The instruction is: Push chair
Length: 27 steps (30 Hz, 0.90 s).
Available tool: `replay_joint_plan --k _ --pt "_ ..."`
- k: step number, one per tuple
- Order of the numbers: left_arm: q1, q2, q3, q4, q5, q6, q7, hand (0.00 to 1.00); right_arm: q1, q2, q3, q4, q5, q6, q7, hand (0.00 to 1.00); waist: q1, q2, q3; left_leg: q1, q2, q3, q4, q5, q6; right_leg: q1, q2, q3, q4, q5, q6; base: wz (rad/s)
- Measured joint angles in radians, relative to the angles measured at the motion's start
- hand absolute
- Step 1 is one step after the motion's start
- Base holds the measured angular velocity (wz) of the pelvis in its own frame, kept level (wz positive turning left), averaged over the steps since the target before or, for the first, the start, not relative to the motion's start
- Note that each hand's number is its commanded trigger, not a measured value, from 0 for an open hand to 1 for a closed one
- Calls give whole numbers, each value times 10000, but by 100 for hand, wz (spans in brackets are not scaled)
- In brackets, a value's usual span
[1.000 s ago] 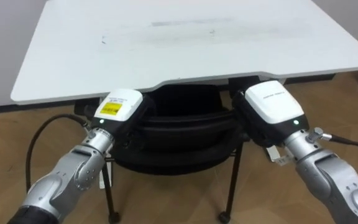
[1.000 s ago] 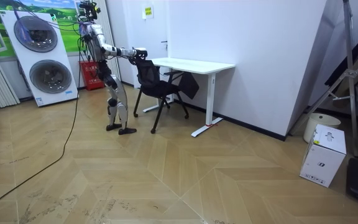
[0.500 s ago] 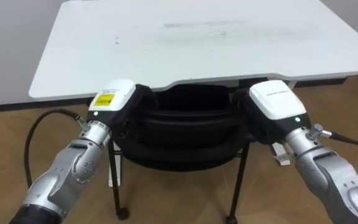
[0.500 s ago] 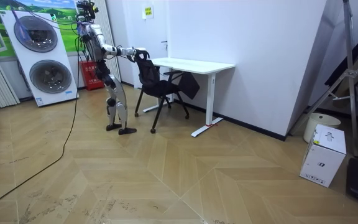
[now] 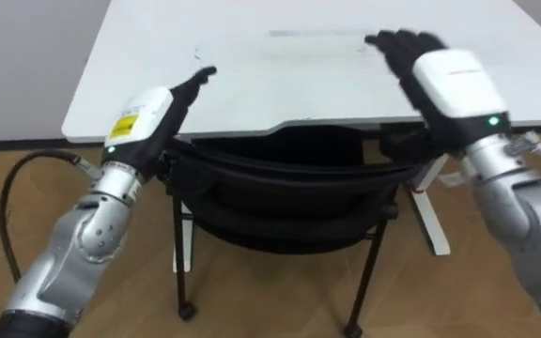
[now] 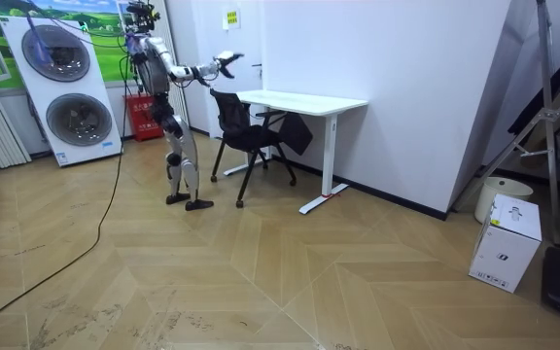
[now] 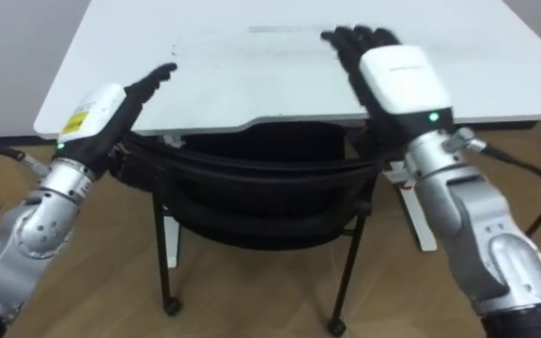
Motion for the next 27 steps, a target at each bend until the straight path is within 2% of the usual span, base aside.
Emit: replay_joint_plan --k 1,2,3,4,5,7,11,13,15,18,20,23,26,27 --pt "-5 145 802 -472 -434 -11 552 0 1 -198 -391 -247 369 -63 -309 0 -119 18 -5 76 3 -34 -44 -26 12 143 16 -67 -161 60 -177 11" --pt "-6 233 1144 -637 -715 -14 843 0 -2 -251 -599 -308 493 -108 -498 0 -188 27 -7 144 9 -65 -69 -42 20 244 22 -108 -249 76 -280 7" --pt "19 331 1804 -849 -1277 -34 1281 0 -4 -360 -963 -343 746 -142 -855 0 -267 57 -24 371 10 -56 -190 -74 32 451 54 -96 -349 111 -374 0" --pt "24 412 2371 -868 -1791 -78 1613 0 13 -506 -1379 -313 975 -211 -1132 0 -326 106 -47 511 19 -53 -233 -136 46 617 100 -80 -460 107 -382 -4" --pt "39 478 2651 -867 -1981 -77 1721 0 32 -594 -1624 -314 1062 -233 -1266 0 -393 114 -51 546 7 -53 -246 -161 48 645 104 -72 -463 89 -380 0" --pt "593 778 3707 -875 -2575 -25 2184 0 98 -1028 -2607 -315 1442 -317 -1752 0 -530 118 -50 723 -21 32 -452 -167 62 677 126 18 -464 47 -368 -11" --pt "1607 762 4799 -877 -3332 298 2629 0 566 -1285 -3986 -338 2782 -272 -2566 0 -756 94 -56 740 9 77 -503 -276 86 672 156 34 -473 -56 -325 -4" --pt "2033 759 5371 -878 -3695 496 2914 0 900 -1288 -4840 -336 3591 -193 -2958 0 -870 119 -57 740 14 92 -505 -335 115 672 179 76 -534 -86 -289 -2" --pt "2356 759 5908 -878 -3725 532 3193 0 1014 -1289 -5571 -306 3934 -161 -3282 0 -999 196 -82 728 17 88 -502 -363 141 679 191 85 -607 -95 -259 -2" --pt "2798 760 6773 -854 -4436 614 3691 0 1305 -1301 -6704 -311 5030 -120 -3991 0 -1189 328 -134 775 20 82 -561 -409 168 716 192 95 -639 -163 -179 -2" --pt "3193 753 7225 -679 -4926 625 4026 0 1614 -1300 -7221 -306 6090 -111 -4345 0 -1180 423 -155 950 14 222 -734 -410 171 741 213 214 -623 -210 -152 -15" --pt "4036 650 7813 -83 -5872 687 4412 0 2701 -1258 -8100 -222 7966 -67 -4861 0 -1175 551 -137 1095 8 380 -791 -411 172 831 213 305 -615 -276 -109 -11" --pt "4647 506 8003 919 -7279 765 4775 0 3869 -654 -8781 453 9732 -127 -5236 0 -1168 669 -93 1081 44 382 -782 -559 200 832 276 316 -608 -350 -91 1" --pt "4894 195 8025 1346 -7836 772 4918 0 4359 -182 -8852 1048 10637 -122 -5253 0 -1110 686 -96 1068 59 386 -787 -628 199 819 302 339 -582 -371 -87 -5"
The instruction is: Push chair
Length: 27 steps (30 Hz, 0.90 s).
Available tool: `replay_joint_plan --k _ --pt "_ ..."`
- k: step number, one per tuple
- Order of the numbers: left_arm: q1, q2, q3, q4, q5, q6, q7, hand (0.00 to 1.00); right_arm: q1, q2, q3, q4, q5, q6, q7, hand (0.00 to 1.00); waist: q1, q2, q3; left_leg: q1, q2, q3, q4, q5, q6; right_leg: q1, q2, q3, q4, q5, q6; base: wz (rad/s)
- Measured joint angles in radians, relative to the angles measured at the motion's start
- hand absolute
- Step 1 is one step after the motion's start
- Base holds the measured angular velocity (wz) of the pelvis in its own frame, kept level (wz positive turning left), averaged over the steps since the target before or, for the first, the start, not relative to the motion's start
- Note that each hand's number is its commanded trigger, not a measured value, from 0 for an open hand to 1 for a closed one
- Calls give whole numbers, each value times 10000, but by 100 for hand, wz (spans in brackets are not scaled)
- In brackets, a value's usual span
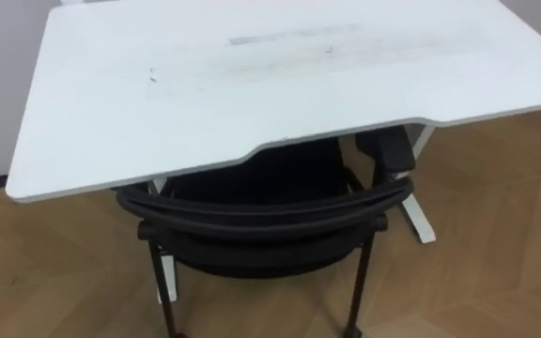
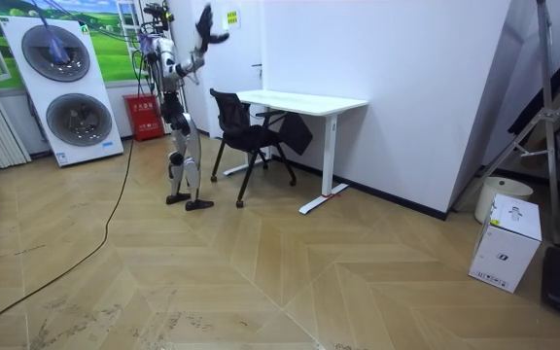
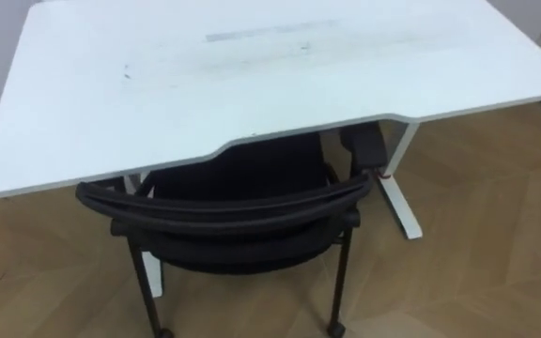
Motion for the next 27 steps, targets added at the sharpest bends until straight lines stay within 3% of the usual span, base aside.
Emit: replay_joint_plan --k 2,4,5,6,7,8,12,14,18,22,27 --pt "288 -421 -5 1263 -1106 73 -21 0 718 759 21 1165 1446 188 172 0 97 83 -61 2 6 14 -12 -59 14 -45 -1 11 89 -64 18 -5" --pt "645 -1015 -2 3341 -2333 210 -63 0 1707 2200 105 2782 2941 398 697 0 371 187 -105 4 24 -9 70 -167 11 -75 20 76 182 -144 19 -6" --pt "772 -1163 -2 3952 -2644 215 -83 0 1861 2489 162 3411 3268 440 881 0 400 233 -139 2 36 -19 80 -192 12 -72 17 66 197 -169 27 0" --pt "1096 -1503 1 5106 -3047 228 -187 0 2107 2894 321 4810 3602 497 1258 0 423 238 -188 13 99 -22 85 -243 30 -71 3 63 243 -240 66 4" --pt "1511 -1946 14 6106 -3190 234 -410 0 2294 3305 424 6070 3675 546 1691 0 440 357 -293 50 93 -21 135 -319 52 -55 -24 62 332 -325 99 4" --pt "1792 -2317 130 7230 -3240 241 -700 0 2329 3656 461 7389 3680 619 2111 0 450 419 -331 142 91 -24 191 -391 70 45 -35 66 372 -388 134 0" --pt "2419 -2974 119 9899 -3182 427 -1628 0 2253 4353 1275 10588 3692 918 3242 0 396 444 -314 257 65 -70 507 -621 113 151 -183 -5 792 -733 204 9" --pt "2431 -3240 0 10830 -3180 570 -2126 0 2022 4435 1778 11466 3566 1009 3688 0 358 413 -291 361 12 -94 508 -662 96 221 -256 -19 895 -783 230 7" --pt "2123 -3454 -1663 11824 -2746 1033 -3362 0 1098 4254 3894 12649 2952 1185 4546 0 519 363 -244 403 -23 -128 691 -648 172 409 -275 -38 743 -610 260 2" --pt "1511 -3433 -3647 11730 -2689 1422 -4170 0 165 4075 5764 12557 2877 1517 4929 0 565 398 -183 339 -72 -314 773 -630 224 589 -315 -220 470 -449 356 12" --pt "610 -3404 -4664 11171 -1684 1982 -4719 0 -598 4124 6791 11807 2808 1721 5602 0 519 343 -88 191 -84 -408 755 -523 301 604 -301 -371 243 -301 332 7"
